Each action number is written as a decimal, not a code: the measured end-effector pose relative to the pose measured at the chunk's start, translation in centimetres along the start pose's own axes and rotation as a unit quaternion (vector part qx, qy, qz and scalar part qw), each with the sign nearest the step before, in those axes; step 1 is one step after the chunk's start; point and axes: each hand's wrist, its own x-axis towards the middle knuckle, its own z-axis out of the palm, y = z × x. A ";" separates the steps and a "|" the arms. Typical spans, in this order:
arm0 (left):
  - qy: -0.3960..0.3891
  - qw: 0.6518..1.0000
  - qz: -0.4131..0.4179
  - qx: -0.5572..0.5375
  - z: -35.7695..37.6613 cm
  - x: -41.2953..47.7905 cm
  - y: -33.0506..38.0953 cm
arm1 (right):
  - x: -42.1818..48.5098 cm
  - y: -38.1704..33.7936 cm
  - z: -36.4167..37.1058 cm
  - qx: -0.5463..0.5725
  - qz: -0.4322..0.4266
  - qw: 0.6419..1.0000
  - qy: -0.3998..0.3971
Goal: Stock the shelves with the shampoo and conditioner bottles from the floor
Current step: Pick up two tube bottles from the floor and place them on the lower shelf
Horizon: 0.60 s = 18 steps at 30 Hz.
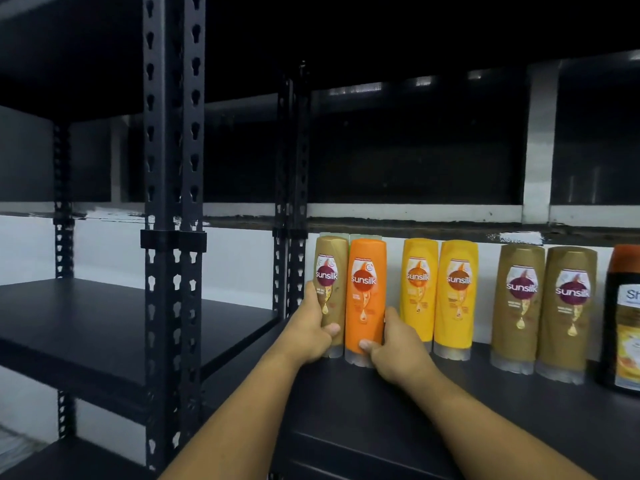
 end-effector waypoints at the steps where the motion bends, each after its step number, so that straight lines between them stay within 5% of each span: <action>1: 0.009 1.000 0.000 -0.001 0.2 0.3 -0.3 | 0.2 0.1 0.3 0.003 -0.003 1.000 0.008; 18: 0.018 0.998 -0.013 0.060 1.1 1.9 -3.2 | 1.1 1.2 1.8 -0.051 -0.007 0.998 0.040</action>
